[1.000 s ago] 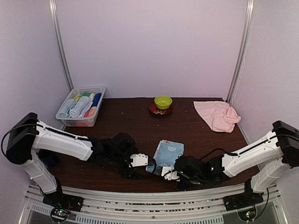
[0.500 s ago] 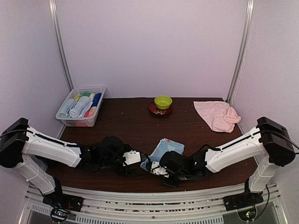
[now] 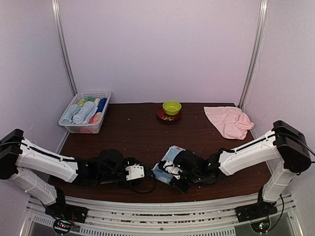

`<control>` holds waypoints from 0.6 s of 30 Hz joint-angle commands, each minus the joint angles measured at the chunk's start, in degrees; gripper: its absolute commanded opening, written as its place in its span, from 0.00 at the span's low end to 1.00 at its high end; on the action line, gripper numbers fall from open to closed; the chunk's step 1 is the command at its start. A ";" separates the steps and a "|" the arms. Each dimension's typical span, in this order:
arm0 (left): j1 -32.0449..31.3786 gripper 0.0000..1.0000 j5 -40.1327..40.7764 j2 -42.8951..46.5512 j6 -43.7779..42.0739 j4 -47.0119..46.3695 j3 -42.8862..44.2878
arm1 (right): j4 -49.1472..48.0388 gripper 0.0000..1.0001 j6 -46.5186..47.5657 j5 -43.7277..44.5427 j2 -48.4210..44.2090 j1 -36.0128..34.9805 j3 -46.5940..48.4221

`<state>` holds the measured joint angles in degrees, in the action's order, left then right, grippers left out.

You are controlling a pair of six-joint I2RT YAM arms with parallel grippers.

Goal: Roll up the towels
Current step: Roll the towel at the center of the board.

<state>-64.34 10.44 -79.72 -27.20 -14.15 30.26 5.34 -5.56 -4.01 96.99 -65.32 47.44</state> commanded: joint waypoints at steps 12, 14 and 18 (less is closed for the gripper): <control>-5.33 0.60 4.99 -10.67 -15.54 -17.49 0.52 | -1.60 0.00 -7.77 -28.73 -0.83 14.69 -5.50; -5.51 0.57 5.08 -13.78 -17.16 -18.57 1.68 | -1.42 0.00 -8.33 -30.59 -0.31 16.07 -5.40; -5.86 0.53 6.28 -17.92 -19.69 -23.21 2.57 | -1.09 0.00 -8.18 -33.83 0.67 17.28 -5.10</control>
<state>-69.73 14.72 -95.04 -42.52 -29.28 30.94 1.41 -12.53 -33.52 96.12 -49.28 43.35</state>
